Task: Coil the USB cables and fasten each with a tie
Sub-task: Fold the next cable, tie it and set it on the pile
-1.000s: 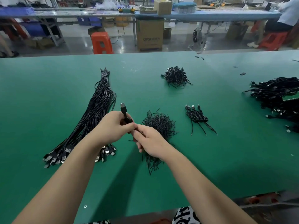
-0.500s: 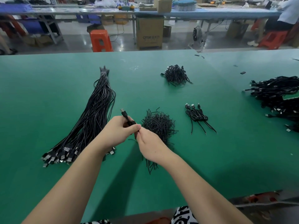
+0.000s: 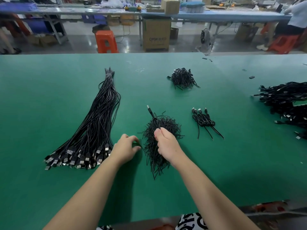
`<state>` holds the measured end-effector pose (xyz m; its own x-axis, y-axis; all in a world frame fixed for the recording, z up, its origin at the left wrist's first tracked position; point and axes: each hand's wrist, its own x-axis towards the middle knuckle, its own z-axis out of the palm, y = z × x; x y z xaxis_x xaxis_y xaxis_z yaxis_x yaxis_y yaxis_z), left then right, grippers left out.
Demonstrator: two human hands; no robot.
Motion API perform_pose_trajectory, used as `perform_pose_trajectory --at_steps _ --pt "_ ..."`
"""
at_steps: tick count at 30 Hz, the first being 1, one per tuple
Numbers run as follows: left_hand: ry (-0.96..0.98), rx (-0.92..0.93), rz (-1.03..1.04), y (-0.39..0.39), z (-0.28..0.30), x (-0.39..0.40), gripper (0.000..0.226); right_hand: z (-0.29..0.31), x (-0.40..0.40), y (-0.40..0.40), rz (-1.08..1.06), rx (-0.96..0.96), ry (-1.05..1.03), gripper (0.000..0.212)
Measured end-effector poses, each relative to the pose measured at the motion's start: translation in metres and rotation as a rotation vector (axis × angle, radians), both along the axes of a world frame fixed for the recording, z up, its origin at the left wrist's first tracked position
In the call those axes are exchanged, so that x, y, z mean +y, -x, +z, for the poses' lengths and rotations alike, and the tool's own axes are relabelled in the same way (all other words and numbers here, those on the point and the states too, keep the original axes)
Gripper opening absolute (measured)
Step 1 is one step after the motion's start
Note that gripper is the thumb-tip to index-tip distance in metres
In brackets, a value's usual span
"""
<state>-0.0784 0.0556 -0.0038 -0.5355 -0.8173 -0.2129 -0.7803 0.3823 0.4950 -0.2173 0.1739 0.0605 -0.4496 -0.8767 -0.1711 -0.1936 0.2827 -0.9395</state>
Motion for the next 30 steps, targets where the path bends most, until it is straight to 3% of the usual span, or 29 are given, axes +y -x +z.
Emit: perform_pose_trajectory --at_steps 4,9,14,18,21,25,28,30 --pt "0.096 -0.014 0.037 0.002 -0.009 0.001 0.008 0.001 0.003 0.001 0.02 0.081 -0.008 0.036" --pt "0.215 -0.106 -0.061 0.004 -0.017 0.0 0.017 0.003 0.006 0.003 0.051 0.178 -0.001 0.037" --pt "0.399 -0.238 -0.215 -0.005 -0.005 -0.008 0.017 0.001 0.006 0.007 0.034 0.101 0.027 0.037" --pt "0.393 -0.196 -0.162 -0.019 0.025 -0.018 0.015 0.0 0.005 0.008 0.063 0.047 0.064 0.033" --pt "0.423 -0.026 -0.019 -0.027 0.049 -0.019 0.015 -0.002 0.002 0.005 0.088 0.042 0.087 0.04" --pt "0.258 0.445 0.161 -0.018 0.081 0.001 0.011 -0.003 -0.001 -0.009 0.208 0.066 0.1 0.049" --pt "0.194 0.576 0.112 -0.005 0.092 0.023 0.026 -0.003 -0.004 -0.014 0.274 0.071 0.114 0.032" --pt "0.145 0.606 0.095 -0.001 0.092 0.031 0.025 -0.002 -0.005 -0.013 0.256 0.074 0.105 0.031"
